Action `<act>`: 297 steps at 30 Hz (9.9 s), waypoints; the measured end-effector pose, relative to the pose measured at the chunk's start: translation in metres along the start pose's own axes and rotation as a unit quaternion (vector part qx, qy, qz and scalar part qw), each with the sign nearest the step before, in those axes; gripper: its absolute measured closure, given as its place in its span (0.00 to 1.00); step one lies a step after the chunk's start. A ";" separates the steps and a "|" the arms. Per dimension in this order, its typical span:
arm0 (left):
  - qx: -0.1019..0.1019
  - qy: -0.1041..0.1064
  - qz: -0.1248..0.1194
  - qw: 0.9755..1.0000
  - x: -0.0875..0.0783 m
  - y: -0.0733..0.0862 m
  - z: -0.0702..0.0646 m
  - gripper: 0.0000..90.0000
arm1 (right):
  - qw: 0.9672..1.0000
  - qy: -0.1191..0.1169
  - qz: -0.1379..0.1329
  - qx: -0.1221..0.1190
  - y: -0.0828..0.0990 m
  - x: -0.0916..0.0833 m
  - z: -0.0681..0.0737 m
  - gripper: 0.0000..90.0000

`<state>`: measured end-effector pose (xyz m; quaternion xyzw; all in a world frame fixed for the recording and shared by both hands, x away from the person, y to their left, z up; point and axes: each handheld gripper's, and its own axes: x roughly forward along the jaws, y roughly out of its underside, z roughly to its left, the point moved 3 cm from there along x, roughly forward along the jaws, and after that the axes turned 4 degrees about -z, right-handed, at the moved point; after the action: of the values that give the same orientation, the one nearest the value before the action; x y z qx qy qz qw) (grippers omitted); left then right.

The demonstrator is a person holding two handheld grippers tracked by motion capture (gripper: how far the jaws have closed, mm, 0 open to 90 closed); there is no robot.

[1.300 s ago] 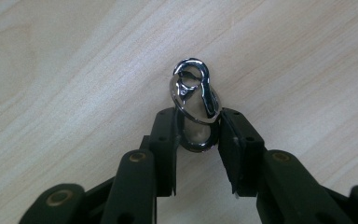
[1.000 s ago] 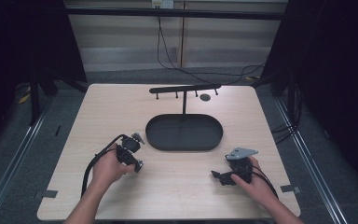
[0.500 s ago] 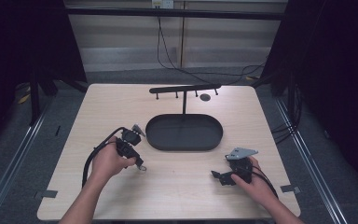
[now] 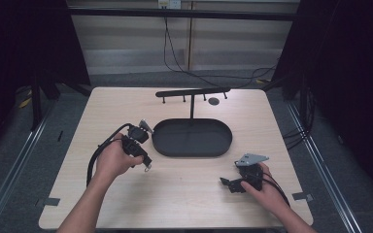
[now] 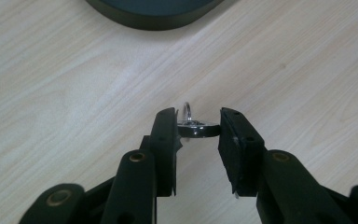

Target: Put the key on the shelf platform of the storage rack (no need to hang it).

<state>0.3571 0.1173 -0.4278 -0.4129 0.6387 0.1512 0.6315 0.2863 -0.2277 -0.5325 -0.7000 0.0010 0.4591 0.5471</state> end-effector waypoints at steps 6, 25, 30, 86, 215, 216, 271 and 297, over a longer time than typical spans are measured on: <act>0.000 -0.001 -0.005 1.000 -0.005 -0.007 -0.001 0.75 | 1.000 0.000 0.000 0.000 0.000 0.000 0.000 0.13; -0.003 0.016 -0.014 1.000 -0.013 -0.029 -0.003 0.75 | 1.000 0.000 0.000 0.000 0.000 0.000 0.000 0.13; -0.001 0.019 -0.012 1.000 -0.015 -0.036 -0.005 0.75 | 1.000 0.000 0.000 0.000 0.000 0.000 0.000 0.13; -0.013 0.036 -0.035 0.999 -0.004 -0.097 -0.007 0.75 | 1.000 0.001 -0.001 0.002 0.000 0.000 0.000 0.13; -0.011 0.019 -0.088 0.996 0.033 -0.065 0.003 0.34 | 1.000 0.001 0.000 0.004 0.000 0.000 0.001 0.13; -0.011 0.019 -0.088 0.996 0.033 -0.065 0.003 0.34 | 1.000 0.001 0.000 0.004 0.000 0.000 0.001 0.13; -0.037 0.010 -0.099 0.994 0.024 0.006 0.038 0.32 | 1.000 0.000 0.001 0.002 0.000 0.000 0.001 0.13; -0.051 0.007 -0.100 0.994 0.024 0.037 0.053 0.31 | 1.000 0.000 0.001 0.003 0.000 -0.001 0.001 0.13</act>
<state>0.3704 0.1697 -0.4704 -0.5070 0.5904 0.1169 0.6170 0.2854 -0.2277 -0.5324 -0.6985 0.0030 0.4592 0.5488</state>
